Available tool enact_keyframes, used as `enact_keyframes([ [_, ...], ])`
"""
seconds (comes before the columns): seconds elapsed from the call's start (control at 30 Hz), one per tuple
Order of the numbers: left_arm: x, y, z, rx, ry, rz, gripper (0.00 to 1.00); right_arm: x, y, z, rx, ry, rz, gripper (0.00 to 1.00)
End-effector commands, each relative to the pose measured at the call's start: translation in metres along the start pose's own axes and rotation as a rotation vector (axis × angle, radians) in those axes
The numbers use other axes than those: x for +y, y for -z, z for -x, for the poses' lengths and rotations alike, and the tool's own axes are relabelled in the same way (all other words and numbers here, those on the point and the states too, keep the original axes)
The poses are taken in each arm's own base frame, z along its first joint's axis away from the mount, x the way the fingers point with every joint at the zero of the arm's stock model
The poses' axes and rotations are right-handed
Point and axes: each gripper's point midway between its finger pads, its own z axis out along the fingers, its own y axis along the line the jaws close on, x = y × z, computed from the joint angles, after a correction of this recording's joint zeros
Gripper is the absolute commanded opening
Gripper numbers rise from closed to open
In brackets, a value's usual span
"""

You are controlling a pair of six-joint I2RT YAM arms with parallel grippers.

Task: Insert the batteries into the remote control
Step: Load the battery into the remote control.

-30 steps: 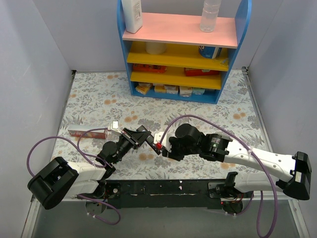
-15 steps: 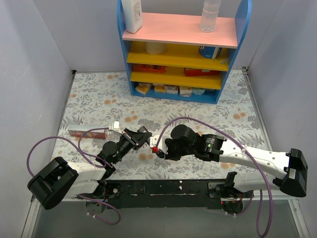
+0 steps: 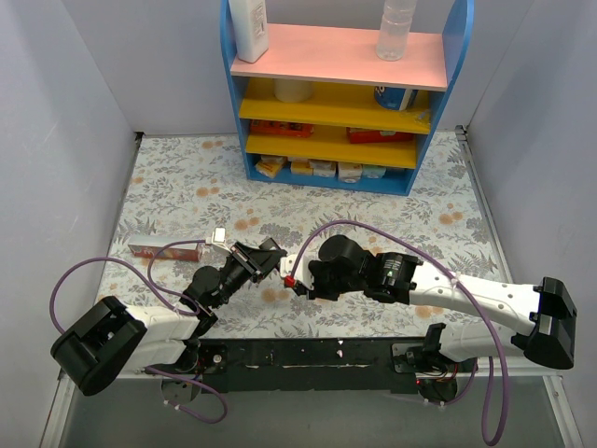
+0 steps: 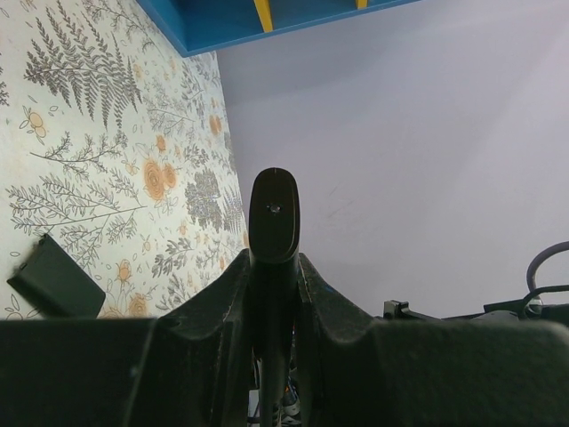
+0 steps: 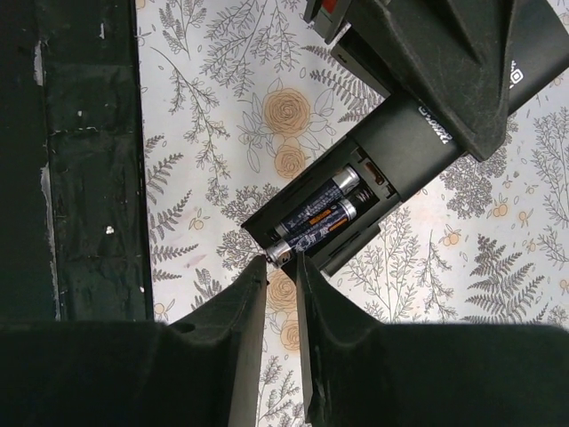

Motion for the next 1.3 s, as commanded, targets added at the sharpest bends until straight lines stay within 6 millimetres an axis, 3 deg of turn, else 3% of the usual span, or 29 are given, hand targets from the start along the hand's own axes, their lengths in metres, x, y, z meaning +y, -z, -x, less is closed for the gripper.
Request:
enact_keyframes([
  [0.0, -0.01, 0.006, -0.005, 0.027, 0.095, -0.029, 0.0, -0.012, 0.002, 0.022, -0.06, 0.02, -0.049, 0.26],
  [0.63, -0.032, 0.009, -0.011, 0.078, 0.116, -0.095, 0.0, -0.024, -0.013, 0.019, -0.013, 0.002, -0.093, 0.08],
  [0.87, -0.042, 0.012, -0.014, 0.094, 0.124, -0.12, 0.0, -0.037, -0.019, 0.017, 0.012, -0.033, -0.15, 0.02],
  [1.17, -0.05, 0.016, -0.017, 0.103, 0.118, -0.15, 0.0, -0.046, -0.034, 0.021, 0.07, -0.165, -0.172, 0.01],
  [1.27, -0.056, 0.016, -0.017, 0.106, 0.116, -0.167, 0.0, -0.051, -0.044, 0.014, 0.127, -0.225, -0.202, 0.01],
])
